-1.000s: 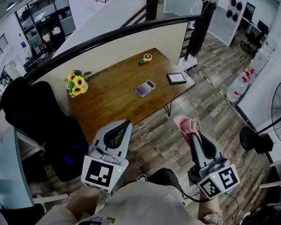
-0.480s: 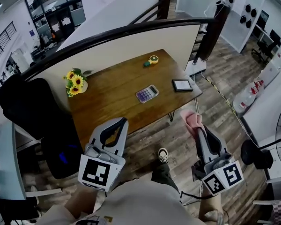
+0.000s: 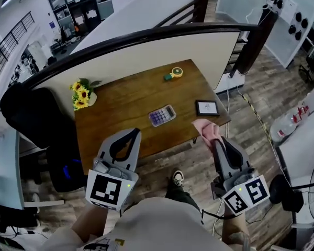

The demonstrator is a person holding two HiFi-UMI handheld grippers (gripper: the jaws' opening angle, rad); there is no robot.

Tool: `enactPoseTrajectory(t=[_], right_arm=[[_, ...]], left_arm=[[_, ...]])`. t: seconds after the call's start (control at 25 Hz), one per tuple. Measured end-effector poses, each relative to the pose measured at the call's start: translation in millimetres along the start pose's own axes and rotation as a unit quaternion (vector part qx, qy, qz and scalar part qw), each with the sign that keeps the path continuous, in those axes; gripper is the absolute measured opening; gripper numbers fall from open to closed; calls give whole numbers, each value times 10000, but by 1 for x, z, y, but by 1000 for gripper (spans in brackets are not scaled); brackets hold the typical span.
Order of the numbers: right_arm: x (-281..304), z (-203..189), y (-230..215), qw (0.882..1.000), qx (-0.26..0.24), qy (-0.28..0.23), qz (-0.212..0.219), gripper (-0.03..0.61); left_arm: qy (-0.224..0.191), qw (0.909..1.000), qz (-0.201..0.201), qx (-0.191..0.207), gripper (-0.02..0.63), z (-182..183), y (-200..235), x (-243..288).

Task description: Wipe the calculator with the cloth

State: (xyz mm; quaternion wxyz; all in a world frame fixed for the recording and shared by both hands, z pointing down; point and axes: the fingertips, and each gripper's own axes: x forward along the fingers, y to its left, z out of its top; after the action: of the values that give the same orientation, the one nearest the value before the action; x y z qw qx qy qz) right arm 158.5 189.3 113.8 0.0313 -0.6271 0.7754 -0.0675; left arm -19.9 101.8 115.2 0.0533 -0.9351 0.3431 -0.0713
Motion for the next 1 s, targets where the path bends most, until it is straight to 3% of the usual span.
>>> enactPoseTrajectory(t=[0.52,1.0], right_arm=[[85,-10,-106,9931,85,435,1087,38],[157,-39,-114,9806,138,767,1799,38]], left_arm=[[529,9937,989,-22,3,-9,-9,91],[878,9807,1733,-201,3,-38,17,98]])
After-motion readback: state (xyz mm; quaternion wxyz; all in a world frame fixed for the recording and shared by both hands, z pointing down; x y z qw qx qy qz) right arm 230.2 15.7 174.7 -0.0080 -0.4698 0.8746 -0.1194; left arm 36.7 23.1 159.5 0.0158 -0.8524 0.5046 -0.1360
